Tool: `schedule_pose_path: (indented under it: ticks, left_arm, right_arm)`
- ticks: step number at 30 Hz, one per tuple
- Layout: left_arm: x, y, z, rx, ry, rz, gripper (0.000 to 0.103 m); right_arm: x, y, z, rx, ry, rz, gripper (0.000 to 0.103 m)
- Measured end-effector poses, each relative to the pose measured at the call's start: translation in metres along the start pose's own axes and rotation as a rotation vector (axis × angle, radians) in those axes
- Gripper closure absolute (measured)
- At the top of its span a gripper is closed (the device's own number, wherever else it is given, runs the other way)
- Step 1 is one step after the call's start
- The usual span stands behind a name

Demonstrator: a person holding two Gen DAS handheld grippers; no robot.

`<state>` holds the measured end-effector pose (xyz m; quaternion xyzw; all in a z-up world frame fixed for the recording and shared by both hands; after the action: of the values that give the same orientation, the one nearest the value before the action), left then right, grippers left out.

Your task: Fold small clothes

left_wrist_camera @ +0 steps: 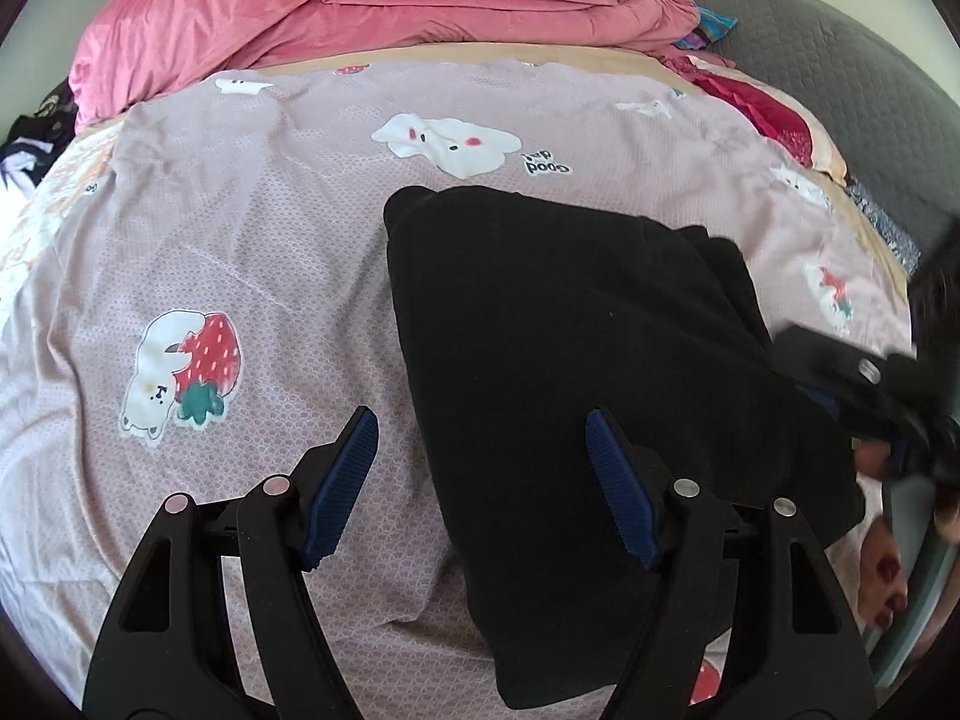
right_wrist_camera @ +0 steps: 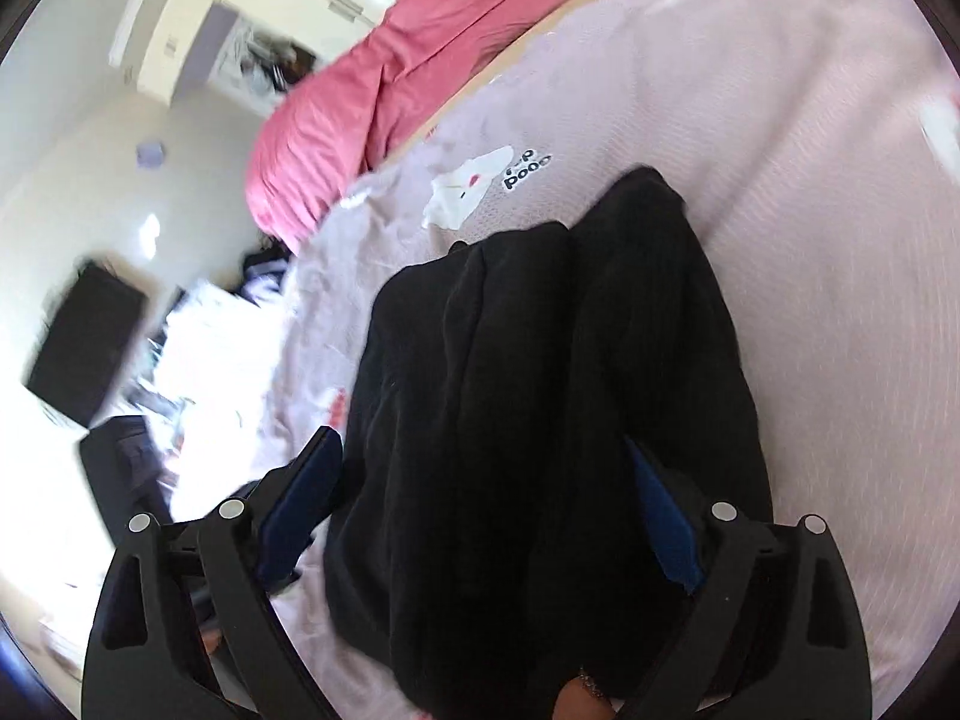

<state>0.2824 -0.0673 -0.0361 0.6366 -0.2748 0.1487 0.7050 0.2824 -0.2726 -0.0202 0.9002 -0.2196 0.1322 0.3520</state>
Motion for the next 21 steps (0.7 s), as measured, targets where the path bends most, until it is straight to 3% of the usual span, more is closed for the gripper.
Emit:
schedule_pose_path:
  ticks: [1,2,3,7,9,11,13,18,21]
  left_arm:
    - [-0.001,0.001,0.001,0.004,-0.003,0.002,0.039]
    - [-0.002,0.001,0.002,0.004,-0.003,0.003,0.039]
    - [-0.002,0.002,0.003,0.001,-0.001,0.003,0.039]
    - [-0.004,0.007,0.009,-0.024,-0.004,0.018,0.039]
    - [-0.005,0.007,0.013,-0.041,-0.002,0.017,0.039]
    - [-0.009,0.004,0.019,-0.039,-0.015,0.006,0.039]
    - [-0.012,0.001,0.022,-0.031,-0.024,0.003,0.039]
    - [-0.015,0.002,0.023,-0.036,-0.011,-0.003,0.039]
    - [-0.016,0.005,0.023,-0.038,-0.014,-0.001,0.039]
  right_arm:
    - [0.005,-0.007,-0.005,-0.031,0.048,-0.012,0.031]
    - [0.005,-0.011,-0.009,-0.053,0.096,-0.020,0.070]
    - [0.006,-0.012,-0.017,-0.080,0.172,-0.028,0.081]
    - [0.013,0.013,-0.030,-0.065,0.329,0.016,0.084]
    - [0.016,0.020,-0.023,-0.121,0.372,0.042,0.084]
    - [0.023,0.009,-0.007,-0.175,0.361,0.024,0.084]
    - [0.020,0.000,0.012,-0.163,0.307,-0.003,0.084]
    - [0.012,0.000,0.024,-0.149,0.248,0.019,0.068]
    - [0.007,0.005,0.025,-0.165,0.237,0.031,0.064]
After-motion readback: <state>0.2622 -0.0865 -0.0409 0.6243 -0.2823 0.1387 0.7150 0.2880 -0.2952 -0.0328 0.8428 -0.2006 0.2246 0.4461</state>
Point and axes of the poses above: each gripper's, at about its wrist camera, not at the fingertips, and y roughly against the way its jaws point, z to its right, x to its top, the point moved 3 cm from there along -y, roughly the way its jaws point, and after that the axes turned 3 degrees about x, right-handed, at the moved point
